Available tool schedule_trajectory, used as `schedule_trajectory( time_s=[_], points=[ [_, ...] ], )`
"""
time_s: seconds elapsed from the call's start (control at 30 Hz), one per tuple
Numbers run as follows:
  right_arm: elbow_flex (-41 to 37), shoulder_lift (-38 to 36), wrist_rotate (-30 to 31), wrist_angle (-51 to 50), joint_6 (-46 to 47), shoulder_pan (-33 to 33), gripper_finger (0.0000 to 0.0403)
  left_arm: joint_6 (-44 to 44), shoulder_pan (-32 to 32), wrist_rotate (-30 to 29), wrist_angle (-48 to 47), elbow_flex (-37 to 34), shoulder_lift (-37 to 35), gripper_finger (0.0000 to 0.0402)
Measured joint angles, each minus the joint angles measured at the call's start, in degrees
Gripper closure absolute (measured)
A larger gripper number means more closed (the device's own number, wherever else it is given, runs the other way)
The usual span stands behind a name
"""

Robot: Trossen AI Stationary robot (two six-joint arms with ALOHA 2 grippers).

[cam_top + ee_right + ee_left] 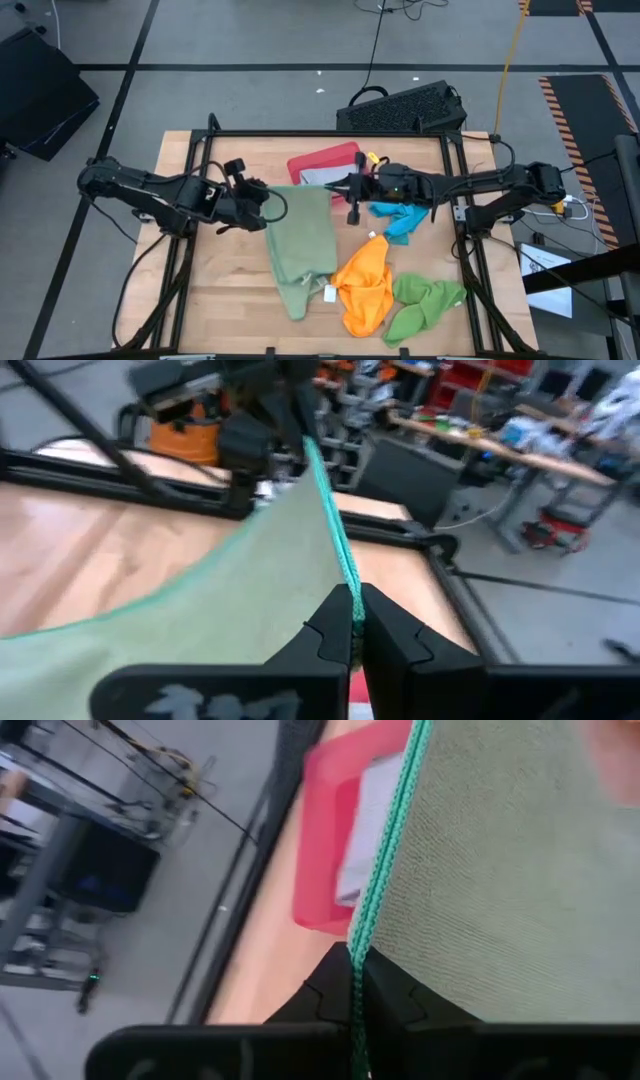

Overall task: Fold microfiber towels
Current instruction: Fold the light green microfiber cloth

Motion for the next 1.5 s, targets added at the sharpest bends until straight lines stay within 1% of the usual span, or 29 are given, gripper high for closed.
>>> schedule_trajectory(
  time_s=[0.1, 0.17, 0.37, 0.43, 0.6, 0.7, 0.8, 0.87, 1.0, 1.1, 1.2, 1.27, 1.37, 1.5],
  points=[
    [0.0, 0.0, -0.2, 2.0, -0.1, 0.2, 0.0399, 1.1, 0.1, -1.2, -0.2, 0.0, 0.0, 0.0389],
    [0.0, 0.0, -0.1, 2.6, -0.1, 1.0, 0.0399, 1.2, 0.2, -1.8, -0.2, 0.0, 0.0, 0.0393],
    [0.0, 0.0, 0.2, 0.3, -0.4, 2.9, 0.0399, 1.4, 0.2, -1.9, -0.2, 0.0, -0.4, 0.0391],
    [0.0, 0.0, 0.2, 1.3, -1.6, 3.0, 0.0399, 2.4, 0.2, -3.1, -0.3, 0.0, -0.7, 0.0393],
    [0.0, 0.0, 0.0, 2.9, -2.9, 1.4, 0.0399, 3.1, 0.7, -4.3, 0.2, 0.0, -1.8, 0.0393],
    [0.0, 0.8, -0.3, 2.9, -2.9, -0.1, 0.0399, 3.1, 0.7, -6.3, -0.3, 0.0, -1.8, 0.0392],
    [-0.9, 2.3, -0.4, 4.8, -1.9, -0.5, 0.0399, 3.0, 0.9, -6.7, -1.0, 0.0, -1.8, 0.0396],
    [-1.3, 3.0, -0.5, 5.0, -1.2, -0.2, 0.0399, 2.5, 0.9, -5.0, -1.1, -0.1, -1.8, 0.0393],
    [-1.4, 3.5, -1.8, 3.4, 0.1, 1.7, 0.0399, 0.3, -0.1, 2.5, -1.7, -0.1, -1.2, 0.039],
    [-1.4, 3.5, -1.8, 2.0, 0.1, 3.3, 0.0399, -0.8, -2.6, 7.8, -1.0, -0.9, -1.1, 0.0396],
    [-1.4, 3.5, -2.0, 0.0, 1.2, 4.7, 0.0399, -1.4, -5.3, 12.0, 2.1, -3.2, -1.1, 0.039],
    [-1.4, 3.6, -3.9, -1.5, 2.4, 5.4, 0.0399, -2.7, -7.4, 13.8, 4.1, -4.7, -1.1, 0.0386],
    [-1.4, 3.6, -6.4, -3.0, 4.3, 6.7, 0.0399, -3.5, -10.2, 15.8, 8.7, -7.4, -1.1, 0.0393],
    [-1.5, 3.6, -6.3, -3.6, 4.7, 8.6, 0.0399, -3.9, -12.8, 16.2, 15.5, -11.1, -1.1, 0.0393]
  ],
)
